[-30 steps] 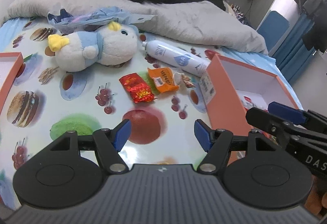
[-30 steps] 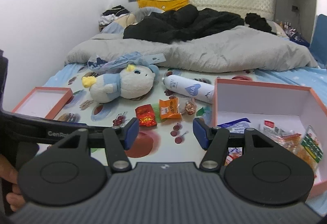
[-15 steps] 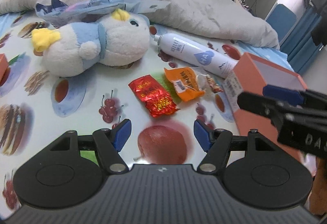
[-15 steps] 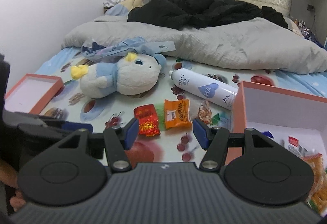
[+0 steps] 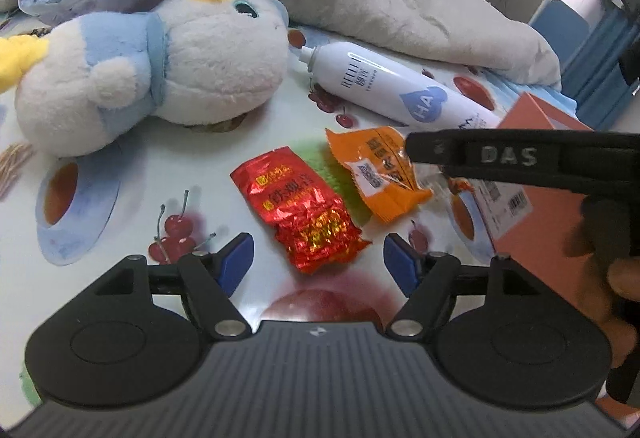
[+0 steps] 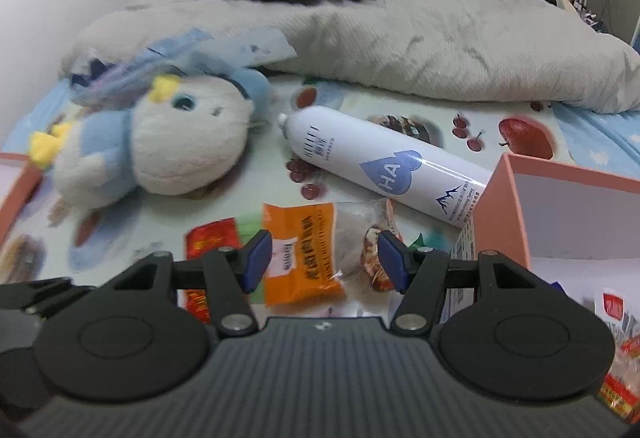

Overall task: Organize snacks
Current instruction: 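Lower left tool onto red tea packet while right tool reaches orange packet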

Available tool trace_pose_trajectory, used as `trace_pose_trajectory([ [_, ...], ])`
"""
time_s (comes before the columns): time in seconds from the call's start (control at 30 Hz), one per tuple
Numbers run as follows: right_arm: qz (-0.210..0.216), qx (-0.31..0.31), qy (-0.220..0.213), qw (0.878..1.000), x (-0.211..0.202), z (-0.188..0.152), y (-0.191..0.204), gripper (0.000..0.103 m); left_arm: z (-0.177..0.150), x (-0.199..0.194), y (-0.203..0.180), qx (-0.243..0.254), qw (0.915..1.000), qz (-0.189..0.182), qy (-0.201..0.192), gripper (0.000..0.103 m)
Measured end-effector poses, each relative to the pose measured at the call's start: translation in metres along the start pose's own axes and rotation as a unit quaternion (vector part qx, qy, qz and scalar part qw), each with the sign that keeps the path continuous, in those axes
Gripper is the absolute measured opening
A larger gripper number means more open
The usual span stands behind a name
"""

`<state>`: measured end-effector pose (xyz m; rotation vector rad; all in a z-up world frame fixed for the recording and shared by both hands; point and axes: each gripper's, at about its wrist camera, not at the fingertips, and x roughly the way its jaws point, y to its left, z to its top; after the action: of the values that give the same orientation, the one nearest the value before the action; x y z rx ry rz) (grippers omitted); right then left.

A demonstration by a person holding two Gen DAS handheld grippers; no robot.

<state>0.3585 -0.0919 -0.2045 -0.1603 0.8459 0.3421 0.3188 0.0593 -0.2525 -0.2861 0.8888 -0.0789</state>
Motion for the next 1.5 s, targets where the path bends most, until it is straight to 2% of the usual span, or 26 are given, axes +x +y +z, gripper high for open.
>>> trace_pose_trajectory([
  [0.03,-0.001,0.002,0.001,1.000,0.005,0.001,-0.002,0.081,0.000,0.003,-0.001,0.002,1.0000,0.006,-0.003,0.076],
  [0.07,-0.001,0.004,0.001,1.000,0.010,0.002,-0.002,0.081,-0.001,0.006,-0.002,0.005,0.9999,0.010,-0.004,0.076],
  [0.27,-0.013,-0.009,0.035,0.999,0.039,0.012,-0.003,0.081,0.003,0.018,-0.005,0.013,0.9999,0.004,-0.004,0.076],
  [0.43,-0.001,0.002,0.077,0.997,0.060,0.016,-0.009,0.083,0.004,0.026,-0.007,0.018,0.9996,0.022,0.002,0.076],
  [0.57,0.012,0.010,0.085,0.996,0.065,0.015,-0.014,0.084,0.006,0.028,-0.007,0.005,0.9987,0.051,-0.001,0.075],
  [0.67,0.009,-0.013,0.079,0.997,0.064,0.011,-0.010,0.083,0.008,0.030,-0.005,-0.014,0.9986,0.051,-0.001,0.075],
  [0.83,0.014,-0.006,0.081,0.997,0.066,0.006,-0.011,0.081,0.006,0.033,-0.016,0.004,0.9980,0.063,0.001,0.073],
  [1.07,0.032,-0.006,0.093,0.995,0.065,0.004,-0.011,0.072,0.004,0.033,-0.018,0.004,0.9986,0.052,-0.003,0.058],
  [1.1,0.033,-0.006,0.094,0.995,0.064,0.004,-0.011,0.071,0.003,0.032,-0.018,0.005,0.9987,0.051,-0.002,0.052],
  [1.17,0.036,-0.007,0.094,0.995,0.062,0.003,-0.011,0.069,0.001,0.030,-0.017,0.010,0.9989,0.045,-0.002,0.050],
  [1.2,0.040,-0.003,0.096,0.995,0.061,0.003,-0.011,0.068,-0.001,0.029,-0.017,0.012,0.9989,0.045,-0.001,0.044],
  [1.3,0.044,0.000,0.097,0.994,0.055,-0.001,-0.009,0.066,-0.004,0.024,-0.014,0.012,0.9989,0.045,0.001,0.043],
  [1.4,0.042,0.008,0.094,0.995,0.047,-0.005,-0.009,0.060,-0.009,0.019,-0.011,0.006,0.9990,0.044,0.005,0.023],
  [1.43,0.040,0.009,0.093,0.995,0.044,-0.006,-0.009,0.057,-0.011,0.016,-0.009,0.003,0.9991,0.041,0.007,0.022],
  [1.47,0.041,0.008,0.089,0.995,0.040,-0.007,-0.008,0.052,-0.013,0.014,-0.007,0.000,0.9991,0.041,0.009,0.011],
  [1.5,0.040,0.006,0.090,0.995,0.038,-0.008,-0.007,0.051,-0.015,0.012,-0.006,-0.002,0.9990,0.042,0.012,0.007],
])
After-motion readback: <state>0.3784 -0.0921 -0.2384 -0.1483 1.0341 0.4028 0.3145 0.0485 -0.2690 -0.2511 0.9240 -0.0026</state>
